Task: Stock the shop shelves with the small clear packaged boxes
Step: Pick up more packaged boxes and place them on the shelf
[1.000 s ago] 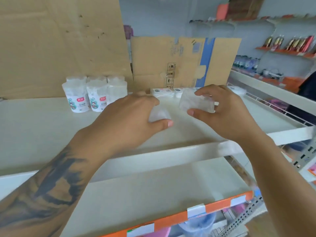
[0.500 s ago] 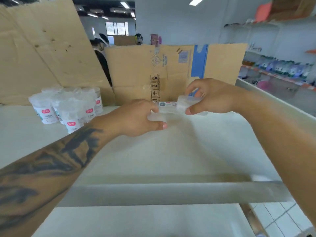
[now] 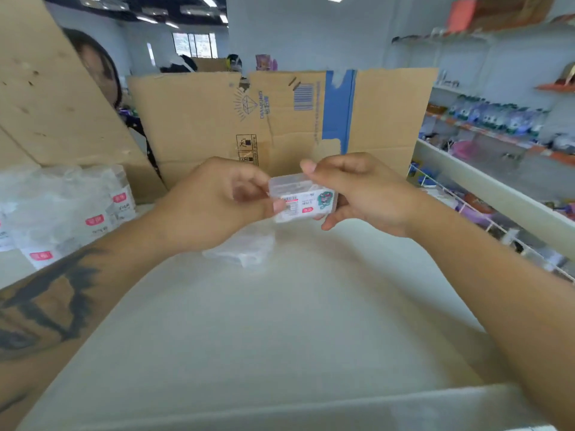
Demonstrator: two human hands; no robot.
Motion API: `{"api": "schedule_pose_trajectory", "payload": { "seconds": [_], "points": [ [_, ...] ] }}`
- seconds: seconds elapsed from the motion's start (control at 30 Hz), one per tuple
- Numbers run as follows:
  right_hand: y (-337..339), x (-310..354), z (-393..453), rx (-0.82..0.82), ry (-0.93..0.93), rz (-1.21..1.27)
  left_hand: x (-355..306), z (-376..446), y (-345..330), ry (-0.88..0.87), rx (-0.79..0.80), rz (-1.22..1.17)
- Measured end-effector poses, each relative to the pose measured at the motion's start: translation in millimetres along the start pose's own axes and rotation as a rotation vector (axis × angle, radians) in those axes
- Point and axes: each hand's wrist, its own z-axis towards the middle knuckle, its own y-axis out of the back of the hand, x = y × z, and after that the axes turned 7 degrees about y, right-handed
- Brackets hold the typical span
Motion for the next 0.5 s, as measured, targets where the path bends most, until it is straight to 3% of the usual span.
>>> {"api": "schedule_pose_trajectory", "payload": {
  "seconds": [0.17, 0.3, 0.5],
  "points": [
    [-8.4, -2.2, 2.1, -0.049, -0.015, 0.259, 2.5, -0.5, 3.7, 0.14, 0.02, -0.204],
    [-16.8, -3.9, -0.4, -0.017, 0.014, 0.459, 5.7, -1.8, 8.4, 0.164, -0.051, -0.296],
    [-29.8, -1.5, -0.3, -0.175, 0.002, 0.664, 1.9, -7.0, 7.7, 0.168, -0.037, -0.388]
  ]
}}
